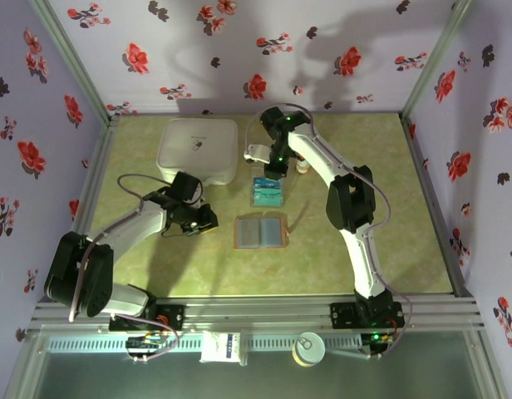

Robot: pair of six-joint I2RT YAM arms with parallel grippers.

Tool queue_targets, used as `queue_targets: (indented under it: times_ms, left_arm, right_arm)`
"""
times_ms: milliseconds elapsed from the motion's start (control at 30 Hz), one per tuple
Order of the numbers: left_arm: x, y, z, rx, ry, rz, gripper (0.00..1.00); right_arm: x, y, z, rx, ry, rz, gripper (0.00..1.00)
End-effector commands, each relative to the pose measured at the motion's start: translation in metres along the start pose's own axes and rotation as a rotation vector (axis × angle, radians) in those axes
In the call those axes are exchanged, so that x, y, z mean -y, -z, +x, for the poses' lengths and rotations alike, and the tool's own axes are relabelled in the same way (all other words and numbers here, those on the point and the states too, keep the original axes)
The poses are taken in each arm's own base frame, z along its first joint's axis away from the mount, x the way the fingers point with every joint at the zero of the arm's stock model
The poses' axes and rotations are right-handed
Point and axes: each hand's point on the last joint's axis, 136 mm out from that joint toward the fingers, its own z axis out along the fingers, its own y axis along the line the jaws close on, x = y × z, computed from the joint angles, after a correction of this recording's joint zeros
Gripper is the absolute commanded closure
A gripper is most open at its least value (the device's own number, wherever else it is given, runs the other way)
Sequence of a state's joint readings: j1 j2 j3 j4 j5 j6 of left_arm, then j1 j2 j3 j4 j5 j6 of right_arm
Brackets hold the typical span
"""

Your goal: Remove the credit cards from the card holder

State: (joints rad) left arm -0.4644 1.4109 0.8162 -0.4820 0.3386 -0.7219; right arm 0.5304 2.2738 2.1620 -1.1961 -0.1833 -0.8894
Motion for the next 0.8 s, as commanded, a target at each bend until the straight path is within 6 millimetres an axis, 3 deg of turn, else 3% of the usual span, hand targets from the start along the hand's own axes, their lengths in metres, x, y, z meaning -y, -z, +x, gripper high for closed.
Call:
queue_targets:
  times_ms: [0,233,433,767]
  left_arm:
    - [0.011,-0.004,-0.005,-0.01,-0.013,0.04,0.85]
    - [0.036,-0.02,-0.013,-0.039,-0.066,0.077,0.85]
    - [0.057,-0.032,-0.008,-0.053,-0.117,0.1,0.86]
    - [0.06,-0.04,0.004,-0.056,-0.136,0.111,0.87]
  right_arm:
    - [0.0,0.038,-0.007,0.078,-0.073,0.068,0.81]
    - [-0.015,0.062,-0.017,0.279,-0.343,0.16,0.78]
    - [-0.051,0.072,-0.018,0.429,-0.601,0.139,0.75]
    - [-0.095,0.077,-0.006,0.552,-0.984,0.128,0.77]
